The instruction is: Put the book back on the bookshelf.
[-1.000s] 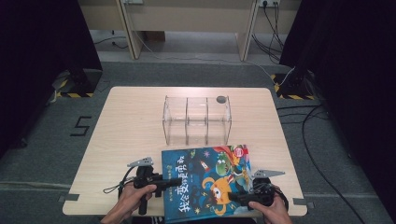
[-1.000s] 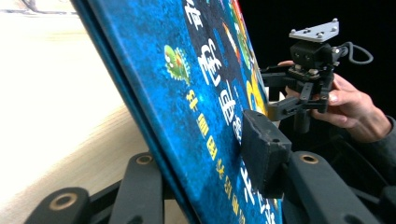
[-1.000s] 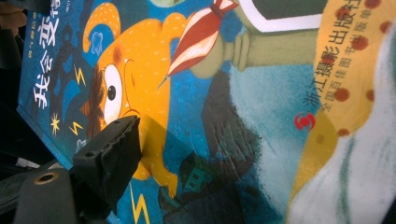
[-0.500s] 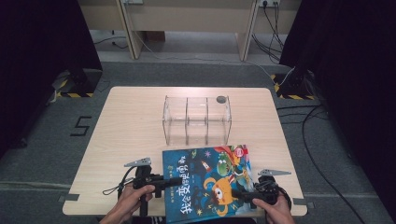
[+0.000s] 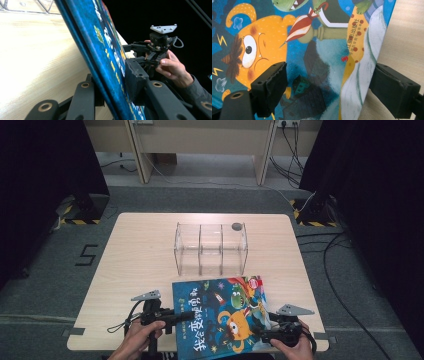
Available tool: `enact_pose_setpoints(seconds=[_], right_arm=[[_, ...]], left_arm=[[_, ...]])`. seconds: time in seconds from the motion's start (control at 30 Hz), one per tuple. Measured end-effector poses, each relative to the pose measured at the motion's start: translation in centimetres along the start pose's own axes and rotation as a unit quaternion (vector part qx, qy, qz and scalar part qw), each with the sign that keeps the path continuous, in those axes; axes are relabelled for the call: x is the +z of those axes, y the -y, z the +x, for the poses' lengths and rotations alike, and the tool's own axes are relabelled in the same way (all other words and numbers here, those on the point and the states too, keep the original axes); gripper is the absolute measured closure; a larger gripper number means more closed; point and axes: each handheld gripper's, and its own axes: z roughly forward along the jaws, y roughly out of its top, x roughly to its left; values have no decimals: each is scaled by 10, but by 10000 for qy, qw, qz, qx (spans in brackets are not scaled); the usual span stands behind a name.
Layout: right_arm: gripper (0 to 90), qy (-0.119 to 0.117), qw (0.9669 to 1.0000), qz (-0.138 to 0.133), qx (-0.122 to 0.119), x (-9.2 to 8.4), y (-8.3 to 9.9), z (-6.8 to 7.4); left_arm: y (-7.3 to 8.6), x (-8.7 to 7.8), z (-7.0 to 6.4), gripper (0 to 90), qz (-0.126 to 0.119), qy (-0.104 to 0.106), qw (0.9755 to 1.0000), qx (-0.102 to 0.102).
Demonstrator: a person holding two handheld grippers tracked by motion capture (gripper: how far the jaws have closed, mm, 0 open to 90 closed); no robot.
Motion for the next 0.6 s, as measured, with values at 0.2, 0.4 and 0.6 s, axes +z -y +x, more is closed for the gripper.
enact_pose_setpoints(seconds=[0.2,0.4,0.6], right_arm=[[202,243,9996,-146,-71,-5,2,4],[210,139,9986,-351,-383,-8,2,17],[200,-105,9968,-201,-769,-2,6,42]], left_arm=[[1,1,2,697,-63,0,9999,-116],[2,1,7,673,-81,-147,9994,-306],[1,0,3,659,-145,-279,9992,-246]])
